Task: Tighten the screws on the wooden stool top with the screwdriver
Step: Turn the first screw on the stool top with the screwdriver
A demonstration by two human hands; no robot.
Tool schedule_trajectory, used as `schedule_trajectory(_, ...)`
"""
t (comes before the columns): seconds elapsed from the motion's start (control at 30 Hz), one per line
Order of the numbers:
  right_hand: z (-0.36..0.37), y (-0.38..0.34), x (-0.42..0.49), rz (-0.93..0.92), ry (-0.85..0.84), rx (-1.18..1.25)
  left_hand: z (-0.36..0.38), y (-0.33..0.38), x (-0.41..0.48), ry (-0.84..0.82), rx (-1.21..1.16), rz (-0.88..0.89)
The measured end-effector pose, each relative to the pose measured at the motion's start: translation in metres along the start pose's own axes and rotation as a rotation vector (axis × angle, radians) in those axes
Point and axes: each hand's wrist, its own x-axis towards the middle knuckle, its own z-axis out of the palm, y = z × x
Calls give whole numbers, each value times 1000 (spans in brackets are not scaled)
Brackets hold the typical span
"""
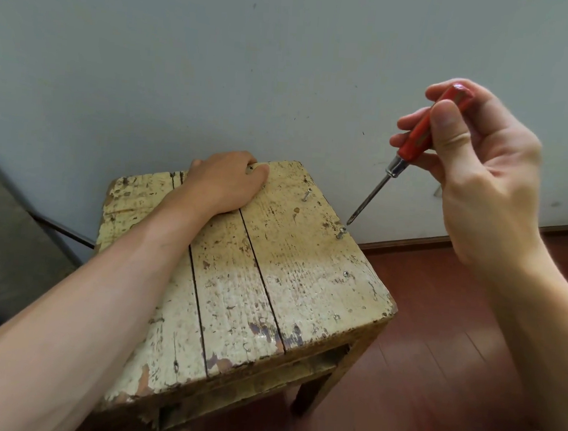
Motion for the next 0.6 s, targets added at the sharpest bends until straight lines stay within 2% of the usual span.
schedule_trajectory(0.6,1,4,-3,0,-49,-23,0,1,0,7,4,-2)
